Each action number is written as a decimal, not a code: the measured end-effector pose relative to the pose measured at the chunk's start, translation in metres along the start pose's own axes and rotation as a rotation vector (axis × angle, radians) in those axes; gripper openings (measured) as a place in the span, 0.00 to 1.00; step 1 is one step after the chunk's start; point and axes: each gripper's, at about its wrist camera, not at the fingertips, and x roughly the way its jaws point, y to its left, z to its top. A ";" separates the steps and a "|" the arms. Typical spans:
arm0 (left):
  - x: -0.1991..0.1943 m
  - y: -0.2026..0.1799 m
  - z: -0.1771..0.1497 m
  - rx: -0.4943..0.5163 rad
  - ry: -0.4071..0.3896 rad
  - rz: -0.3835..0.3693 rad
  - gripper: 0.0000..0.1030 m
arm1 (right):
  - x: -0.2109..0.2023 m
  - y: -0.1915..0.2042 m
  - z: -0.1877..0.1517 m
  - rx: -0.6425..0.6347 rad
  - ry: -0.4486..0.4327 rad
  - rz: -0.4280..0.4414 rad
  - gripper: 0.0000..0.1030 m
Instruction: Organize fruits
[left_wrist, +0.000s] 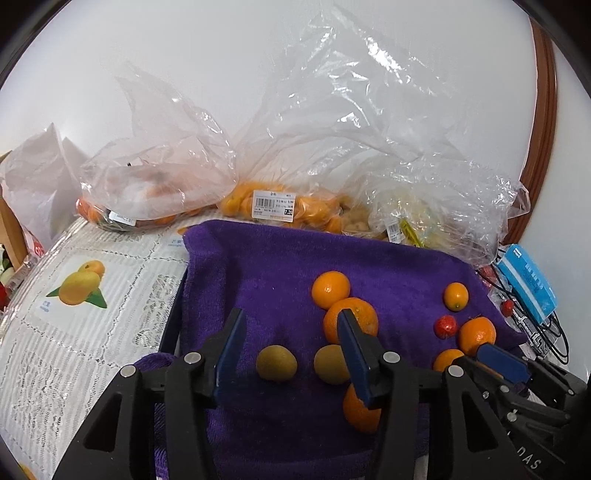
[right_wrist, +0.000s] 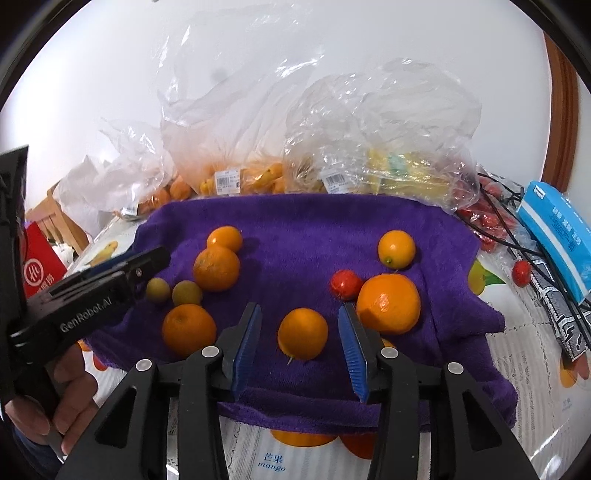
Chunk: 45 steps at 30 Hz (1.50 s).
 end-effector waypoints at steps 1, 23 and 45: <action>-0.002 0.000 0.000 0.003 -0.009 0.002 0.48 | 0.000 0.001 -0.001 -0.002 0.004 0.002 0.43; -0.119 -0.013 -0.014 0.033 0.035 0.016 0.55 | -0.138 -0.008 -0.022 0.161 -0.043 -0.098 0.49; -0.282 -0.043 -0.033 0.100 -0.107 -0.060 0.79 | -0.306 0.018 -0.066 0.142 -0.220 -0.232 0.92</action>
